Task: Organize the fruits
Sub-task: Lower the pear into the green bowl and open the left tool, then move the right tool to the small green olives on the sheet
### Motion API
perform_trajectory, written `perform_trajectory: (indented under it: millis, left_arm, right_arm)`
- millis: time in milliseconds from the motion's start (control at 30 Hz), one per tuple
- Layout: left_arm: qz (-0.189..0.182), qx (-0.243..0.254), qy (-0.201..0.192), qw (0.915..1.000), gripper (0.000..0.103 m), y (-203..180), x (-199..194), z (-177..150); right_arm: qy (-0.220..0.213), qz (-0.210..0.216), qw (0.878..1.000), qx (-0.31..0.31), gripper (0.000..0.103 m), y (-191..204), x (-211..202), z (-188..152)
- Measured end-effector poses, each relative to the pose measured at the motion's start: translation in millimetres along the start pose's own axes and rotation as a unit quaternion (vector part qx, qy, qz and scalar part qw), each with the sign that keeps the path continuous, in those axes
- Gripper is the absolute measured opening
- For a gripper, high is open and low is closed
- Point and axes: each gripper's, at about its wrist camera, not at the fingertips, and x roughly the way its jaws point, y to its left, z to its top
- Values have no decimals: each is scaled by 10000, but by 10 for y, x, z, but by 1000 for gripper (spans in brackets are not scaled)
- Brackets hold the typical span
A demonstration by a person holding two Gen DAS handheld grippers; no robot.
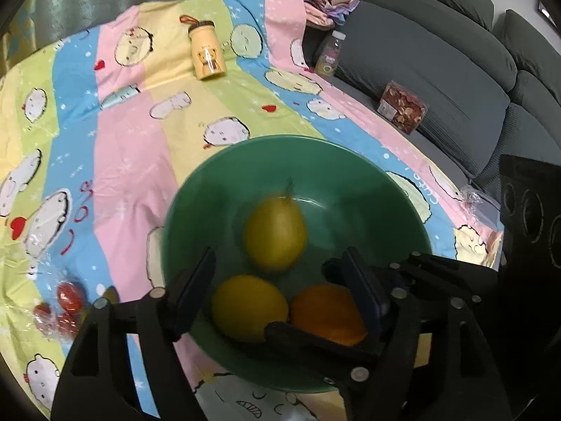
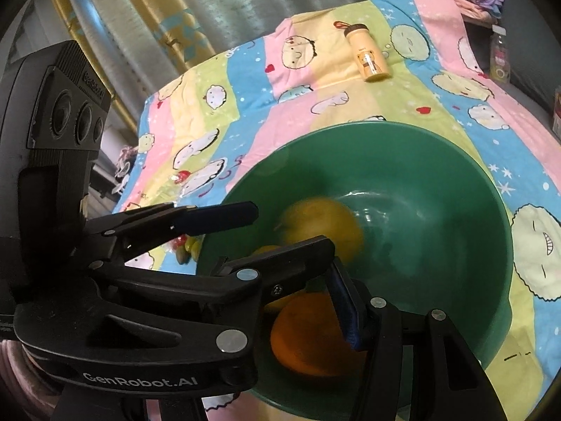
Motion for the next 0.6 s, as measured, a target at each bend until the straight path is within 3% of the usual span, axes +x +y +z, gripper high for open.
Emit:
perform_trajectory:
  millis: [333, 600]
  left_arm:
    - [600, 35, -643, 9961, 96, 53, -472, -14]
    - [715, -186, -880, 9934, 102, 180, -778, -132]
  right_arm:
    - [-351, -83, 9993, -47, 65, 39, -227, 14]
    - [-443, -127, 9986, -262, 69, 242, -342, 56]
